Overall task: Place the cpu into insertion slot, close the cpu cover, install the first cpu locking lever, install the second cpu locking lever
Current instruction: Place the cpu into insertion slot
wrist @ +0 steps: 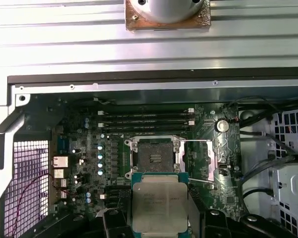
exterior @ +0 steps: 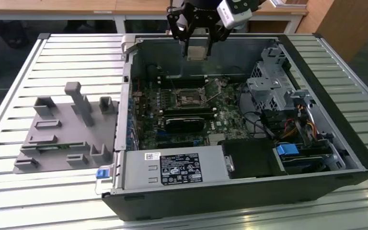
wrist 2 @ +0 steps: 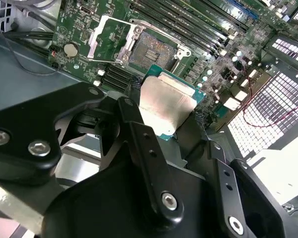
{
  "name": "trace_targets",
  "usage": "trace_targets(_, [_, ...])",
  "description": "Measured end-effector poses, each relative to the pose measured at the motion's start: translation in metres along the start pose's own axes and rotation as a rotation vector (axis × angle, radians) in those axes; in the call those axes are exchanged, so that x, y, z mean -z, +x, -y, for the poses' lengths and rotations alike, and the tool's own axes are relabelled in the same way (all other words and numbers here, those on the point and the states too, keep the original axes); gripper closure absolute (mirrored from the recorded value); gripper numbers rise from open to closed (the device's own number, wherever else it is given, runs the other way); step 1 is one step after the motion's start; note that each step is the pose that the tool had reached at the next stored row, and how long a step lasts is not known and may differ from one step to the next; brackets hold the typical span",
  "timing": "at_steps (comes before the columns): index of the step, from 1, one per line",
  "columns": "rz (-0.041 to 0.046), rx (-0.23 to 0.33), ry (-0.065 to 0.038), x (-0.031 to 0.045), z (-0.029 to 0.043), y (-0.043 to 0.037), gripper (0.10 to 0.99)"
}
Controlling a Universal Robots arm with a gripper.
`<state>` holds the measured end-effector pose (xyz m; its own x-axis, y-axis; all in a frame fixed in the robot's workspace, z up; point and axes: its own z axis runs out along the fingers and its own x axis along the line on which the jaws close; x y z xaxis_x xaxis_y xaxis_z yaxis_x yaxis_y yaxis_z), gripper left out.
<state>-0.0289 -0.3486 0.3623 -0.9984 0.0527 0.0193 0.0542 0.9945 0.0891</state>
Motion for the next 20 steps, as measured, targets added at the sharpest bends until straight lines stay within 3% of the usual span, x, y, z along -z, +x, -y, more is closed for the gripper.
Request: trace_targets(20, [0.0137,-0.15,0.001,-0.0003,-0.0002,0.0,0.549])
